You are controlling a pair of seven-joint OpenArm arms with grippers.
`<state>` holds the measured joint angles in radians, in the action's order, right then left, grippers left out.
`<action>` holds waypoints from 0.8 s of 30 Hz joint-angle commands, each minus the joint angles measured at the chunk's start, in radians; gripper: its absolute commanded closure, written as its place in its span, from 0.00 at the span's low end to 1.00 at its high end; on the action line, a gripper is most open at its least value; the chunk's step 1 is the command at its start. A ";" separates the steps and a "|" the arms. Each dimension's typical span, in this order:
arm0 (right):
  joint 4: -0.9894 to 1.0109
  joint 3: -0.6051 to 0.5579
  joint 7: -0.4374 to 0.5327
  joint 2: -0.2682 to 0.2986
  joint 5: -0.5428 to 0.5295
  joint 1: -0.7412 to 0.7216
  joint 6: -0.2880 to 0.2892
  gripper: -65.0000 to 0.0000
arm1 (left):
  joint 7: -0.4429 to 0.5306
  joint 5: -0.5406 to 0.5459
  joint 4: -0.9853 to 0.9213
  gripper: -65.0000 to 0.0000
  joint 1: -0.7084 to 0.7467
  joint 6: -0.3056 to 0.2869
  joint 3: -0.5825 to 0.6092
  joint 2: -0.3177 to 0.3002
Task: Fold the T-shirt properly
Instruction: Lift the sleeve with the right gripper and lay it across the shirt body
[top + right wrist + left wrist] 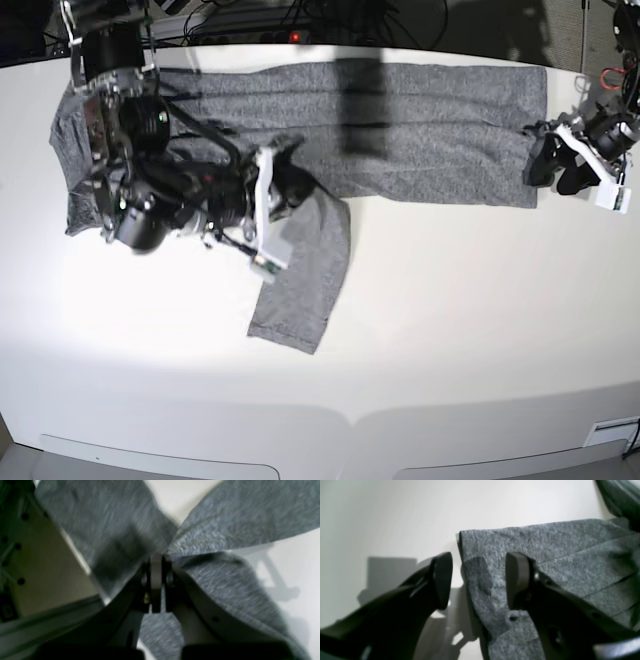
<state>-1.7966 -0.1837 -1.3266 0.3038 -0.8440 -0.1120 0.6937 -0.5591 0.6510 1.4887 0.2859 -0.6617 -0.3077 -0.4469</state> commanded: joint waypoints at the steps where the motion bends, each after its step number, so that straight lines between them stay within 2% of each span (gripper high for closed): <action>1: -0.040 0.006 0.024 0.003 -0.021 -0.002 0.004 1.00 | 0.028 0.019 0.018 0.49 -0.006 -0.003 -0.008 -0.019; 11: -0.089 0.006 0.084 -0.002 -0.020 0.142 0.004 1.00 | 0.037 0.019 0.018 0.49 -0.006 -0.003 -0.008 -0.019; 19: -0.088 0.005 0.100 -0.064 0.015 0.160 0.004 1.00 | 0.037 0.020 0.018 0.49 -0.006 -0.004 -0.008 -0.019; 24: -0.088 -0.023 0.114 -0.066 0.051 0.160 0.004 1.00 | 0.037 0.023 0.018 0.49 -0.006 -0.004 -0.008 -0.019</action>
<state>-1.8671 -0.2073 -1.2308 0.2359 -0.7761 0.0612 0.6937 -0.5488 0.6518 1.4887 0.2855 -0.6613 -0.3077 -0.4484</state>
